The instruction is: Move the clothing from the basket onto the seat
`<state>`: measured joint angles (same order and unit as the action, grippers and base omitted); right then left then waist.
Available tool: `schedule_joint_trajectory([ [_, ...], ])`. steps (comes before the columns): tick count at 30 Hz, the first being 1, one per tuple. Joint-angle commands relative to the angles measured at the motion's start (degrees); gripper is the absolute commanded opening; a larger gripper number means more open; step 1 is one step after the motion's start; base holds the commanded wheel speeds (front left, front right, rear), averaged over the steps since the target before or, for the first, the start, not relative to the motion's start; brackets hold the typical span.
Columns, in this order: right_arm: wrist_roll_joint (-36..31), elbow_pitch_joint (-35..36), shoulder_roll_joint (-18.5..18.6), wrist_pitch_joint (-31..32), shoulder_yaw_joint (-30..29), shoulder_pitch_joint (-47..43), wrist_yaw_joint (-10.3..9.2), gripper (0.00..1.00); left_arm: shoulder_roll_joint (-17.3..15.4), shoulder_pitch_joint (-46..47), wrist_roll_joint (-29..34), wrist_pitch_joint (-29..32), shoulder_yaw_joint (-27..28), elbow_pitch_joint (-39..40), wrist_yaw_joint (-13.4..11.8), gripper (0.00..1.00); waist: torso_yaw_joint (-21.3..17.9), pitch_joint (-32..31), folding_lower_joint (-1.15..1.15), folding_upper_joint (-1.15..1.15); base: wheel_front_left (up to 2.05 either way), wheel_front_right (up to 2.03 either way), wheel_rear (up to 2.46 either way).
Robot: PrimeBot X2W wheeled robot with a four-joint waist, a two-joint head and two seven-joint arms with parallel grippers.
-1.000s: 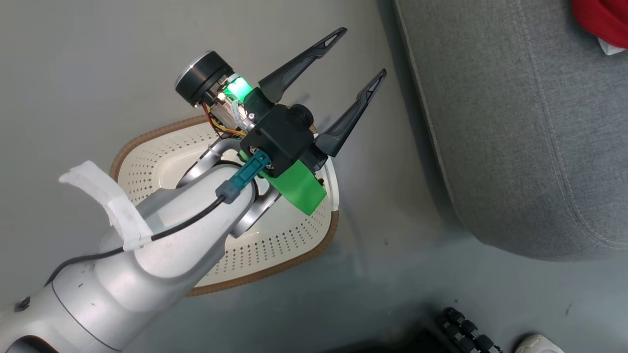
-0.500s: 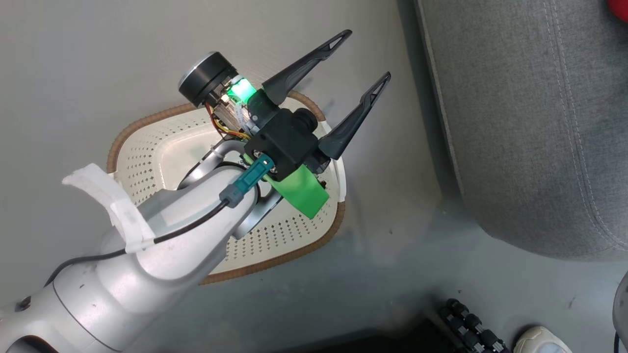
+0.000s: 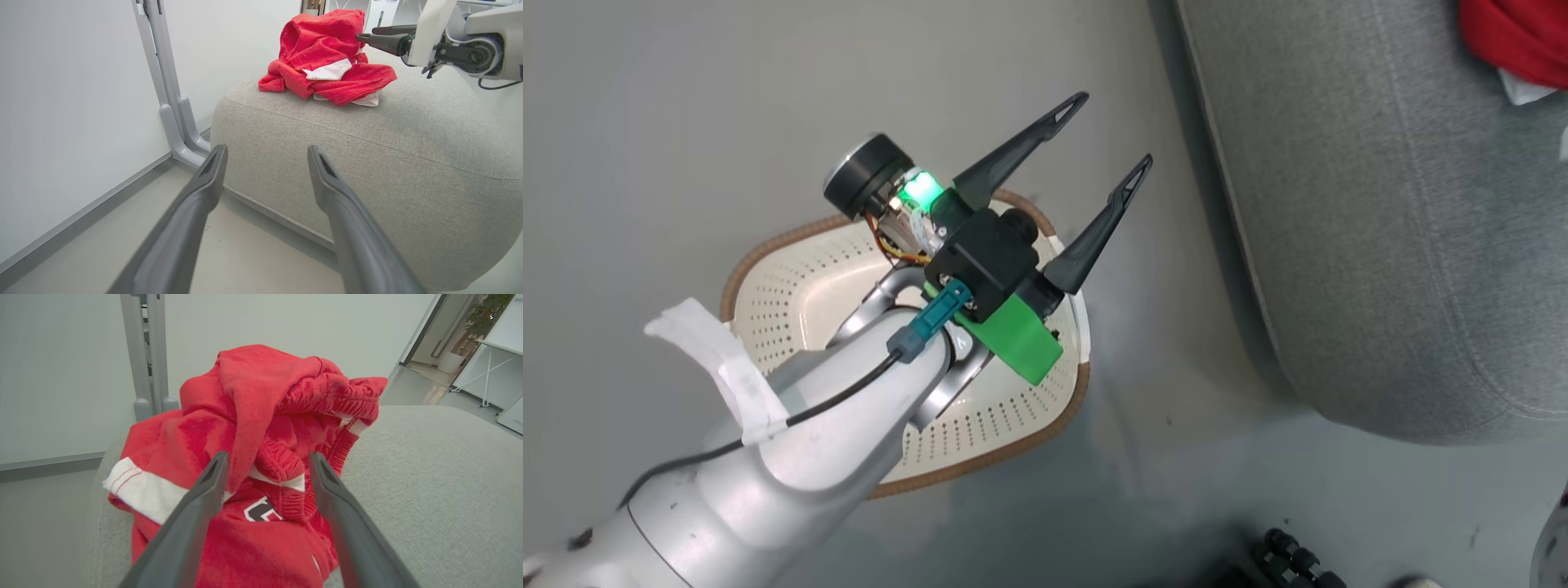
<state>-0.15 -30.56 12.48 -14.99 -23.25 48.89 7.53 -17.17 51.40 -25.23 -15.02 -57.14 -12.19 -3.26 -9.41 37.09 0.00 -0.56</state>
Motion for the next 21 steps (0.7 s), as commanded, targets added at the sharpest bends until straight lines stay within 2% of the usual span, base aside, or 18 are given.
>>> schedule_joint_trajectory([
  [1,0.86,1.23,0.07,-0.17,0.43,-2.31,-0.08,1.0,0.19,-1.61,-0.46,-0.16,0.51,-0.08,-0.3,1.0,-0.9,-4.6,0.0,0.56,0.0,0.0,0.0],
  [11,5.62,11.22,-0.37,-0.17,8.06,-15.16,-0.08,1.0,1.51,-10.47,-0.63,-0.17,6.01,0.22,-0.53,1.0,-0.85,-14.95,0.0,0.56,0.0,0.0,0.0],
  [21,9.02,18.19,-1.82,-0.17,17.7,-22.46,-0.08,1.0,2.82,-19.31,0.71,-0.17,13.24,-0.01,-0.15,1.0,3.97,-21.95,0.0,0.56,0.0,0.0,0.0],
])
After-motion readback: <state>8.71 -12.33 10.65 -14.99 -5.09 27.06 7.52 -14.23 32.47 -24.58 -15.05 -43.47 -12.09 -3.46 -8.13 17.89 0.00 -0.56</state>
